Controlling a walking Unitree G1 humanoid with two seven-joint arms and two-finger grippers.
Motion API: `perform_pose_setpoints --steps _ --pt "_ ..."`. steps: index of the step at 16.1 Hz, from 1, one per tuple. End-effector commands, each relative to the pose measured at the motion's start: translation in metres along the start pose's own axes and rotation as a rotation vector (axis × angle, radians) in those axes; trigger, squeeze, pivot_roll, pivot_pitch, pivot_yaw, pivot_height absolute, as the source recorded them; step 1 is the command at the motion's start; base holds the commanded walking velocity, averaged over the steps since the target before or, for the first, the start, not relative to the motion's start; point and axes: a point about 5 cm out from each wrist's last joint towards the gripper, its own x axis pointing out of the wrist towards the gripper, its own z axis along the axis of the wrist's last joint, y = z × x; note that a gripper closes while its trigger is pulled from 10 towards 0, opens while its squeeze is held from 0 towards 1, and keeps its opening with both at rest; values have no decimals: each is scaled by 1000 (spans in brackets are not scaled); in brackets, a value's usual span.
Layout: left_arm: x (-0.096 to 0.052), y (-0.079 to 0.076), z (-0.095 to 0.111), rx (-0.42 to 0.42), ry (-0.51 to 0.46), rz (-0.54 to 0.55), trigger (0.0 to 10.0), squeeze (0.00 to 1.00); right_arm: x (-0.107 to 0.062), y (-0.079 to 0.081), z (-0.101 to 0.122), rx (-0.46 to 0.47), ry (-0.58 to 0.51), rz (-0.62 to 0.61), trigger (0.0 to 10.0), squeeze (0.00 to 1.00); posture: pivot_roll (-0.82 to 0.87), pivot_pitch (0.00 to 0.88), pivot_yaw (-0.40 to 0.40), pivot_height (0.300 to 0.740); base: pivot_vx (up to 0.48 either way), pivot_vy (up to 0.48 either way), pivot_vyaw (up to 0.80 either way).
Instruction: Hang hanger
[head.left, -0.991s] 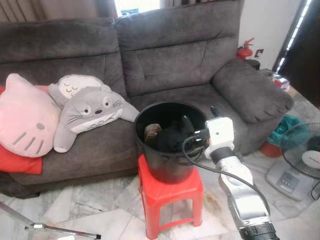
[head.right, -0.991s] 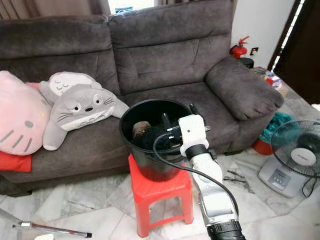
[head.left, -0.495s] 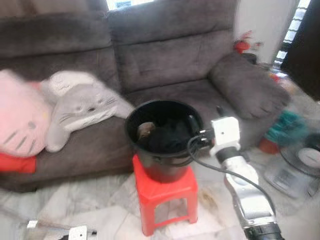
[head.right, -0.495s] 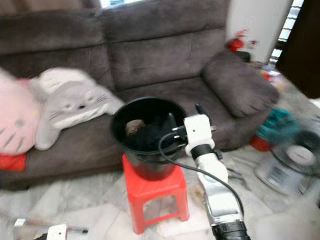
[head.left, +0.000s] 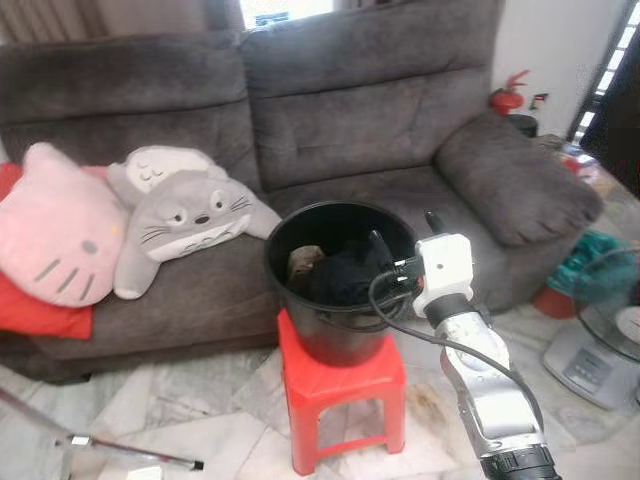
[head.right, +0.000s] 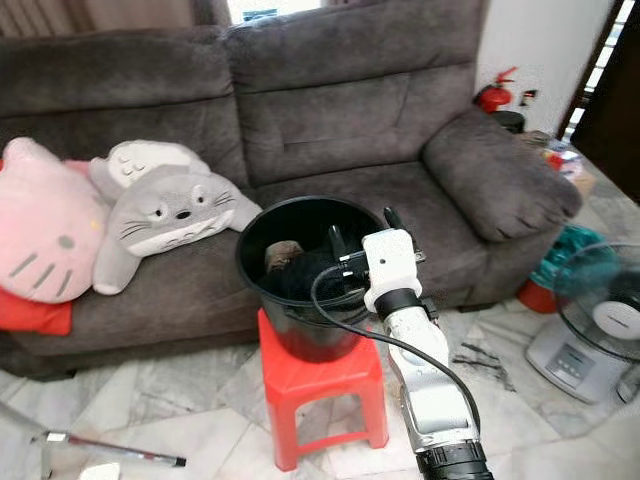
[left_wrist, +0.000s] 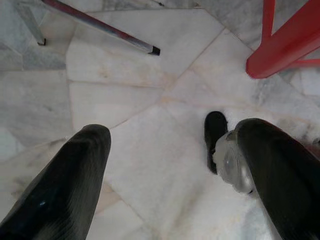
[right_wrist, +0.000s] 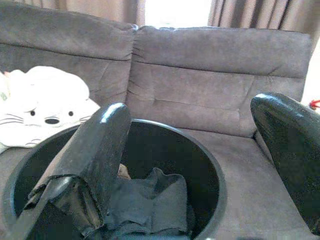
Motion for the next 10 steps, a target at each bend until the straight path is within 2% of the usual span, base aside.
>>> perform_pose_setpoints --steps 1,4,8,10 --pt "-2 9 -3 1 8 14 10000 0 1 2 3 4 -10 8 10000 0 -111 0 84 740 300 0 0" --pt "-2 9 -4 1 13 14 10000 0 0 4 4 -5 -17 20 10000 0 -110 0 83 740 322 0 508" --pt "-1 -7 -6 6 19 -4 10000 0 1 3 4 6 -17 17 10000 0 -111 0 83 740 326 0 0" --pt "2 -18 0 10 12 -14 10000 0 1 4 4 7 -17 20 10000 0 -113 0 83 740 326 0 0"
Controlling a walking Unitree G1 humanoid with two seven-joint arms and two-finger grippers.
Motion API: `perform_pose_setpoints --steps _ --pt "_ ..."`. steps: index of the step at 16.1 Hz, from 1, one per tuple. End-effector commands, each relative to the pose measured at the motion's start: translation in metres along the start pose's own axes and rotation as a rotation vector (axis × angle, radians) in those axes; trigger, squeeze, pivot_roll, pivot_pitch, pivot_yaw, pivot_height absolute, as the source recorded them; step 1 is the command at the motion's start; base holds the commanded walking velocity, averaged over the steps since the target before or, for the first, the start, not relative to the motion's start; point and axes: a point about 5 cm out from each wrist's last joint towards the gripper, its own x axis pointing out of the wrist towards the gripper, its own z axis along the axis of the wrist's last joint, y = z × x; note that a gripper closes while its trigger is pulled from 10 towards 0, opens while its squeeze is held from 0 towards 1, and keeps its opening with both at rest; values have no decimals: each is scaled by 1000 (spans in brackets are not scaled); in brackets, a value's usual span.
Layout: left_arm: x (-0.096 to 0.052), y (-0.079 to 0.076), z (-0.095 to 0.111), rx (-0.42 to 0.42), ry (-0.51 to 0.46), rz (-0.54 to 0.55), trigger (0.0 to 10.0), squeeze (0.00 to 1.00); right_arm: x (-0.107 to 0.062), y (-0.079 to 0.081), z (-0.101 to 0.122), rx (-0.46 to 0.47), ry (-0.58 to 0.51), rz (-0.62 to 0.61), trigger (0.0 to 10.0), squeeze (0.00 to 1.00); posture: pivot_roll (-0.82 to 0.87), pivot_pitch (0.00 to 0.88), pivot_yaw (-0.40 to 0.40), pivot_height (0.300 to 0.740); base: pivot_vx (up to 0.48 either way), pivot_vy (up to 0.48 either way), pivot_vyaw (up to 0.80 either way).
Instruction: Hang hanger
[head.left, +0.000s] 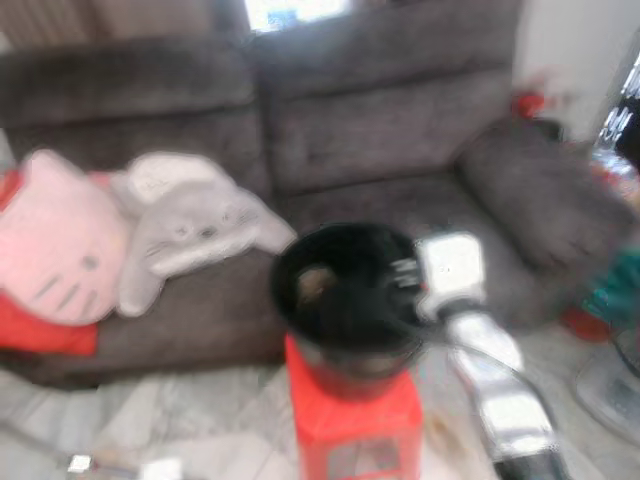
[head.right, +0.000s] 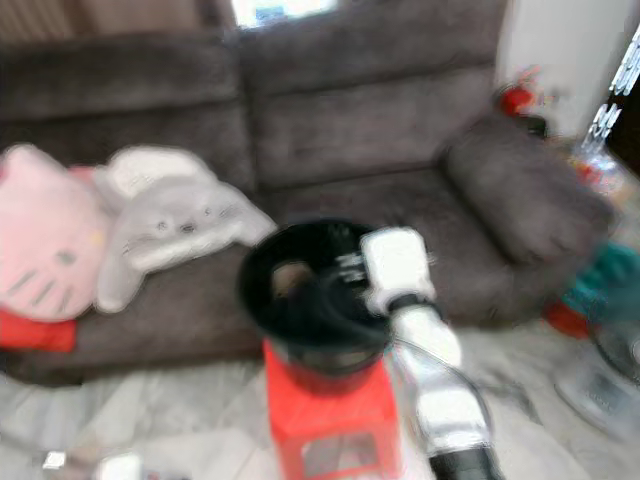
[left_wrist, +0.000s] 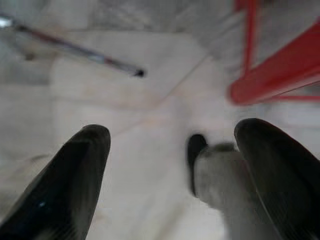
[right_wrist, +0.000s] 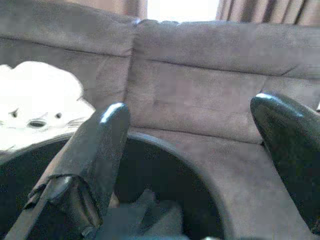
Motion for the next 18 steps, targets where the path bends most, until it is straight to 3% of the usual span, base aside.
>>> perform_pose_setpoints --steps 1,8,10,11,13,14,15,16,17,18 --pt "-3 18 -6 20 29 54 10000 0 4 16 9 29 -35 49 10000 0 -117 0 84 740 326 0 0" --pt "-3 31 1 21 12 66 10000 0 0 21 3 10 9 124 10000 0 -121 0 84 740 129 0 0" --pt "-5 37 -3 25 19 73 10000 0 -10 17 -11 -84 130 250 10000 0 -135 0 86 740 0 0 0" --pt "-6 36 -6 25 30 67 10000 0 -14 12 -15 -87 197 350 10000 0 -144 0 87 740 0 0 0" --pt "-6 34 -8 26 39 63 10000 0 -17 8 -18 -93 257 431 10000 0 -149 0 89 740 0 0 0" --pt "-6 32 -10 24 50 59 10000 0 -13 -5 -16 -72 353 503 10000 0 -155 0 89 740 0 0 0" --pt "-6 31 -10 22 52 58 10000 0 -12 -7 -12 -70 365 542 10000 0 -158 0 90 740 0 0 0" --pt "-5 29 -10 19 56 50 10000 0 -19 -9 -10 -150 409 695 10000 0 -163 0 90 740 0 0 0" --pt "-5 29 -10 19 56 50 10000 0 -19 -9 -10 -150 409 695 10000 0 -163 0 90 740 0 0 0" --pt "-4 23 -9 20 57 40 10000 0 -29 -13 -16 -227 448 810 10000 0 -163 0 90 740 0 0 0"
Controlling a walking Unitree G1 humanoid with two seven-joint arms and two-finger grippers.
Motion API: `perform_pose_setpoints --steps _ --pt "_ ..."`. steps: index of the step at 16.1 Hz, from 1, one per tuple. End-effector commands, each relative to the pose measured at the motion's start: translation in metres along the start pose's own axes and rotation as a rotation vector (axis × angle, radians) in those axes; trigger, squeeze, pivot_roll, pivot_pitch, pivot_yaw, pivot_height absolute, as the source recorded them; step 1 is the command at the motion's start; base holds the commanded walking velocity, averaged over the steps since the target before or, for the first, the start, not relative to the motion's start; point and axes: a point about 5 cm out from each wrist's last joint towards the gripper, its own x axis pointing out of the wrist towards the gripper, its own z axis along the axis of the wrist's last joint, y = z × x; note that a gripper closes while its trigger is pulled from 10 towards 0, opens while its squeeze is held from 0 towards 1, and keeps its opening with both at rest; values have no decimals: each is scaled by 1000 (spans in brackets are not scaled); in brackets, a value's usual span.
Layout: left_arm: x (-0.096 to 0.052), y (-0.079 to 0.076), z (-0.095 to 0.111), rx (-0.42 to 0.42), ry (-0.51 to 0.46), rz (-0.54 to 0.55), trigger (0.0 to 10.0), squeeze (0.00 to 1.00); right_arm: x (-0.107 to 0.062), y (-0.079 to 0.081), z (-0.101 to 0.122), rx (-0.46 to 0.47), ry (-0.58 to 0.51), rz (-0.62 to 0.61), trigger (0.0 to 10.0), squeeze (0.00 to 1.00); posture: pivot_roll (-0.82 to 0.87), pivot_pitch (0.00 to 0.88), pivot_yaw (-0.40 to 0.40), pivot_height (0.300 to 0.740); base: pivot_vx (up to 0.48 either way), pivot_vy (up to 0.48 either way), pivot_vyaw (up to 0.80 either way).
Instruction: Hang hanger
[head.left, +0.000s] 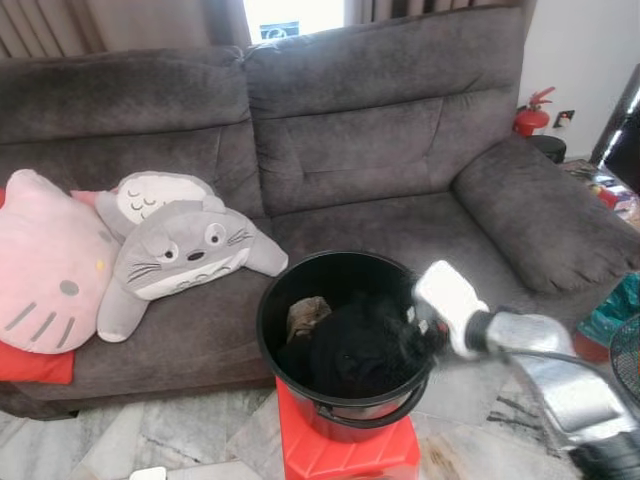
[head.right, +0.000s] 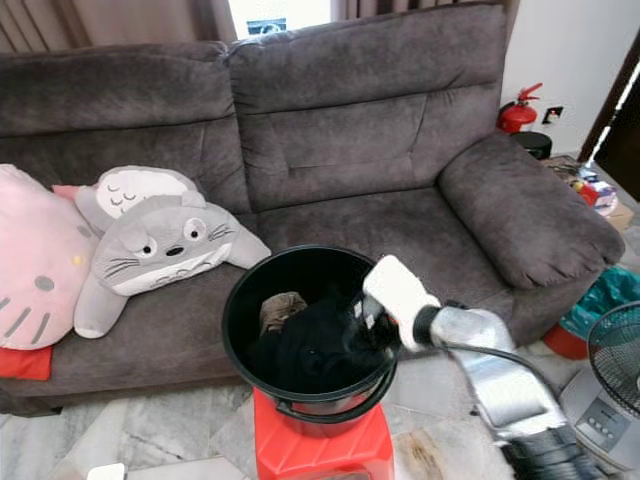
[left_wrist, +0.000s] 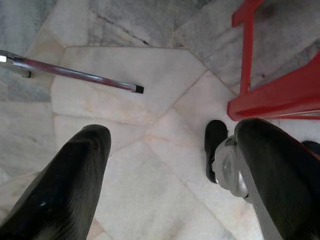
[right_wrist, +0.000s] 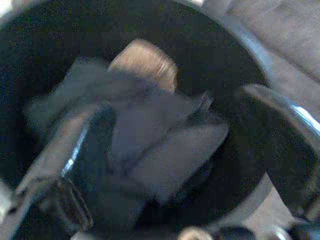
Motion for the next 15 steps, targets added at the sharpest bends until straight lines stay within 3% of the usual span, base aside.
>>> perform_pose_setpoints --steps 1,5,7,14,15 --pt "0 -1 -3 10 25 1 10000 0 1 9 -1 -52 5 98 10000 0 -173 0 92 740 0 0 0" --pt "1 -7 -2 7 22 -7 10000 0 5 11 -19 -55 92 215 10000 0 -166 0 91 740 0 0 0" --pt "1 -7 -2 7 23 -5 10000 0 15 1 -30 -55 155 167 10000 0 -165 0 93 740 0 0 0" --pt "1 -3 0 9 22 2 10000 0 28 -8 -30 -23 127 157 10000 0 -160 0 101 740 0 0 0" --pt "1 0 1 9 20 6 10000 0 32 -10 -25 -11 102 200 10000 0 -155 0 104 740 0 0 0"
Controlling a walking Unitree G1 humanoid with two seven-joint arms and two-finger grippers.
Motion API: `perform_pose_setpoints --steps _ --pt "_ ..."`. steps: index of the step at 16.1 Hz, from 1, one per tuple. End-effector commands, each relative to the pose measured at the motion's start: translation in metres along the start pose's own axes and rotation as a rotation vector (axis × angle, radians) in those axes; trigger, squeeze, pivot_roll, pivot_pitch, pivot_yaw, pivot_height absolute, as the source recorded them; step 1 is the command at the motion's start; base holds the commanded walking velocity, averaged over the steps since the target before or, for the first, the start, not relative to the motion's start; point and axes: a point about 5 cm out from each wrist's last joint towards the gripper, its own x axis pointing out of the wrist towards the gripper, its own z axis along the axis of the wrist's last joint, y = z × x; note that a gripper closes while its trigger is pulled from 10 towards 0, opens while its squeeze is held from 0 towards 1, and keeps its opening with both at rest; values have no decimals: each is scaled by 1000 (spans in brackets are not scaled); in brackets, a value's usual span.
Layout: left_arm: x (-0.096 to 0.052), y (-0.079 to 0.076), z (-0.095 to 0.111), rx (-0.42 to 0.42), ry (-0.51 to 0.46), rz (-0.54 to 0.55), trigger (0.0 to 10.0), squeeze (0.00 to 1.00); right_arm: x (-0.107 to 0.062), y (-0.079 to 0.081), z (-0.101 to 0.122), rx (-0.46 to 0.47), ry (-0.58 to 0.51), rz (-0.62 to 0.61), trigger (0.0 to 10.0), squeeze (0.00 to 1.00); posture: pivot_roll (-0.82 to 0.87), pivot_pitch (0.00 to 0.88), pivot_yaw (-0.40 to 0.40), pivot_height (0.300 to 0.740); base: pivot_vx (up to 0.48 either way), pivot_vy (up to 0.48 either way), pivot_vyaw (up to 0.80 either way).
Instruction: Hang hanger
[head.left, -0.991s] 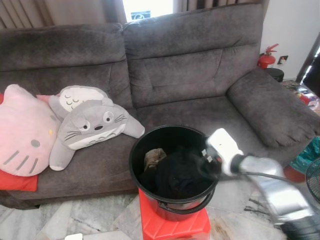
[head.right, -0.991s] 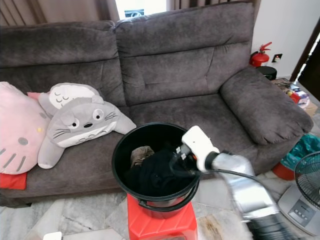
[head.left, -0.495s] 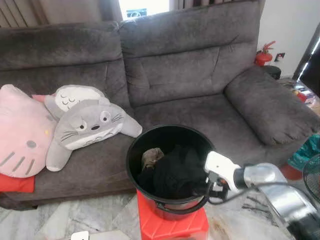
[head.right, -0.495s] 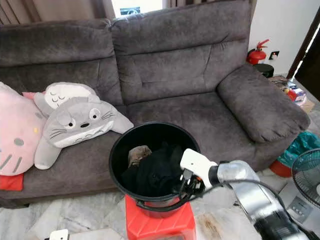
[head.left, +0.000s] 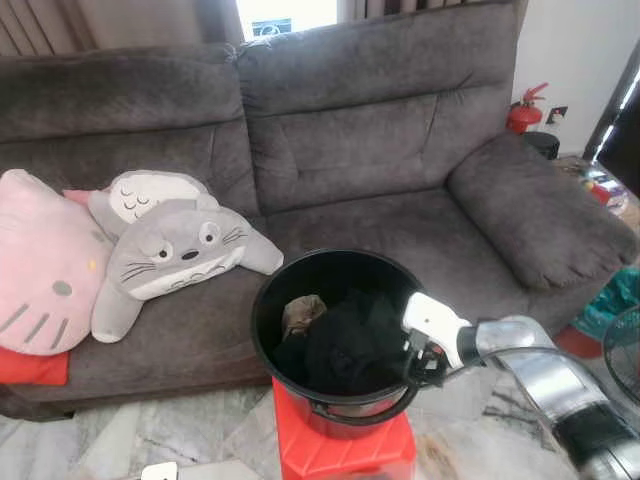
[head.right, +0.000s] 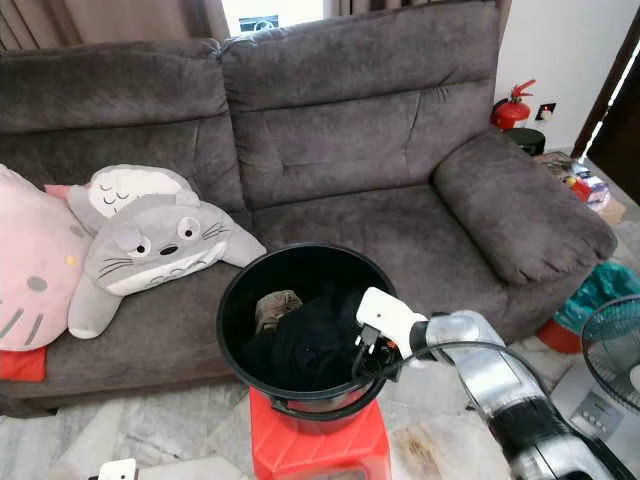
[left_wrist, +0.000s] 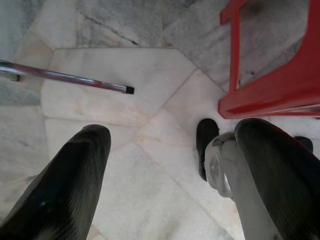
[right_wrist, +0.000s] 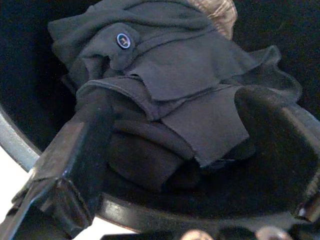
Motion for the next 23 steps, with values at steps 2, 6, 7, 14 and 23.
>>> perform_pose_setpoints --steps 2,6,7,14,23 --pt "-1 10 -2 8 22 21 10000 0 7 -1 2 16 -25 75 10000 0 -153 0 104 740 0 0 0" --pt "-1 9 -4 7 28 16 10000 0 15 -2 -4 40 2 149 10000 0 -151 0 104 740 0 0 0" --pt "-1 9 -4 7 27 16 10000 0 16 -2 -8 35 18 164 10000 0 -149 0 104 740 0 0 0" --pt "-4 13 -10 17 38 21 10000 0 16 0 -18 52 9 219 0 0 -149 0 108 740 0 0 0" --pt "-1 8 -2 27 24 18 10000 0 16 -5 -15 34 4 190 0 0 -144 0 109 740 0 0 0"
